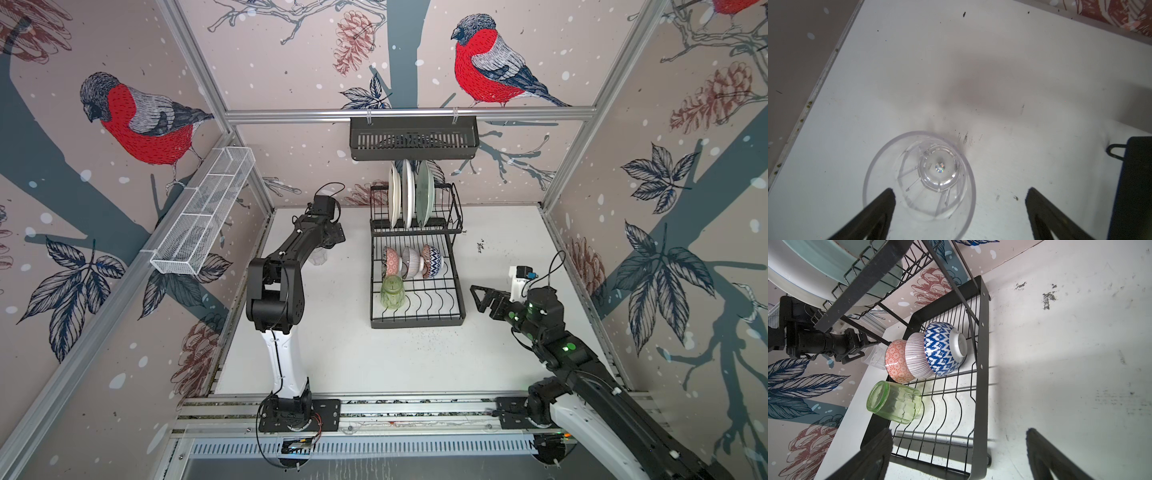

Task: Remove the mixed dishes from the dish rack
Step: 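Lower the glass upright onto the table and open the left gripper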

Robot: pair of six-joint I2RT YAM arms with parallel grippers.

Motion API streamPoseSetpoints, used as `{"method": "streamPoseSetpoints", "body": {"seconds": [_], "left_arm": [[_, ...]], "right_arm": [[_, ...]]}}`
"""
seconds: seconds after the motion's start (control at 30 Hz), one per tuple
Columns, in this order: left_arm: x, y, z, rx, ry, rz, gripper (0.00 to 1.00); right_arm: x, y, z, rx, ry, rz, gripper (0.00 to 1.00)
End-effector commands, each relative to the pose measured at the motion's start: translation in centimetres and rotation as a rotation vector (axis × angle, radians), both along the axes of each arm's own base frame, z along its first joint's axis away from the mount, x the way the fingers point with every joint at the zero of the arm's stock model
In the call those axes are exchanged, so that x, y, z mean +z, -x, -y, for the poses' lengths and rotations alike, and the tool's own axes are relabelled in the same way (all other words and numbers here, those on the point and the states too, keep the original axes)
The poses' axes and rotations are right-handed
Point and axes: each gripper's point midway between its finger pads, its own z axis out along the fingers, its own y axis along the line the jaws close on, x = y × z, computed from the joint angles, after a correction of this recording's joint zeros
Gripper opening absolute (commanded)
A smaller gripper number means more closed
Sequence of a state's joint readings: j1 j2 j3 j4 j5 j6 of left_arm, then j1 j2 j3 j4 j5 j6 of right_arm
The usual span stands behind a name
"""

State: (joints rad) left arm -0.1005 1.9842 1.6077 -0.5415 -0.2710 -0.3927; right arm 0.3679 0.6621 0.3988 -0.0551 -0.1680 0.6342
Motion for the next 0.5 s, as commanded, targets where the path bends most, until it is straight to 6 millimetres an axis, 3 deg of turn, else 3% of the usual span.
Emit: {"method": "streamPoseSetpoints", "body": {"seconds": [0.0,0.23,0.47], "left_arm": [[1.5,-0.4,-0.2,0.005,-0.01,0.064,0.98],[2.8,1.5,0.6,0.001,0.059,0.145,0.98],[2.7,5.7,4.5,-0.105,0.212,0.221,0.98]], "right_arm": [[1.1,-0.1,-0.6,0.026,-0.027,0.019,0.99],[2.8,0.5,-2.5,0.081,-0.004,0.073,1.0],[3.1,0.9,-5.9,0.137,0.053,0.06,1.0]]}}
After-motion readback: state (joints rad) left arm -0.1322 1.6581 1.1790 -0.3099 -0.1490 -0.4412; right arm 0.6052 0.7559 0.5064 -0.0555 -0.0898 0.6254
